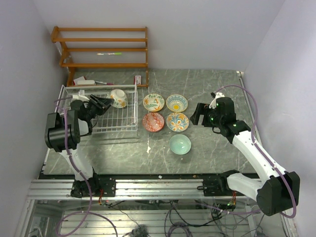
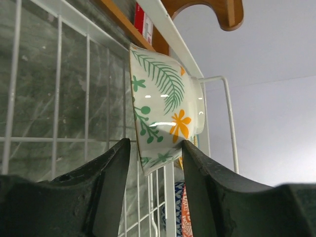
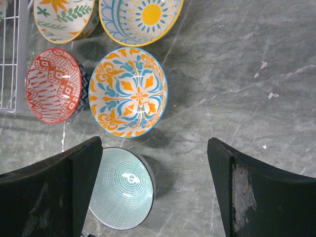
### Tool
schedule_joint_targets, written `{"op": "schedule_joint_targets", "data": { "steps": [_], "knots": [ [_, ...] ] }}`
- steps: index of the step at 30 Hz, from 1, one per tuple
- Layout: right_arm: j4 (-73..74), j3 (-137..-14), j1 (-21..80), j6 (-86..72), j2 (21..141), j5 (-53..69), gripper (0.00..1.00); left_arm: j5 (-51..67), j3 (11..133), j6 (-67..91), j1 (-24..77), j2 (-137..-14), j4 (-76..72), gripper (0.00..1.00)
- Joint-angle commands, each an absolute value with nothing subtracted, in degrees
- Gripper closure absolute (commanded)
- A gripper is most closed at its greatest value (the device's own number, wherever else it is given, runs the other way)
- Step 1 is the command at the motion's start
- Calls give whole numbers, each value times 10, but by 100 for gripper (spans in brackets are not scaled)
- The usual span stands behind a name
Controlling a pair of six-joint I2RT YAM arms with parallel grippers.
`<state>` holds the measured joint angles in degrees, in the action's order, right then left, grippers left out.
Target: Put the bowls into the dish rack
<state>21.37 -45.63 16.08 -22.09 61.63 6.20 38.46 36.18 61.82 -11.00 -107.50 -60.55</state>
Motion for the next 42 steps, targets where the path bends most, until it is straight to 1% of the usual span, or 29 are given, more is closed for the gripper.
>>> {"op": "schedule_joint_targets", "data": {
  "steps": [1,8,11,17,21,24,31,38,42],
  "knots": [
    [216,-470,157,-218,606,61,12,338,368,534,-119,-1041,-472,43],
    [216,-469,156,-216,606,62,12,288,391,480,-120,-985,-348,39],
    [214,-468,157,-215,607,63,12,254,405,459,-120,-957,-282,34],
    [206,-466,156,-218,609,74,12,211,422,443,-120,-900,-204,21],
    [202,-465,156,-219,612,81,12,188,437,428,-112,-851,-147,10],
    [199,-462,156,-217,611,84,12,133,471,392,-75,-819,-74,1],
    [191,-454,156,-218,614,108,9,-13,570,307,39,-810,51,1],
    [193,-451,156,-217,612,118,8,-169,663,261,119,-886,117,1],
    [195,-447,156,-214,612,118,8,-201,677,258,134,-922,109,0]
  ]
}}
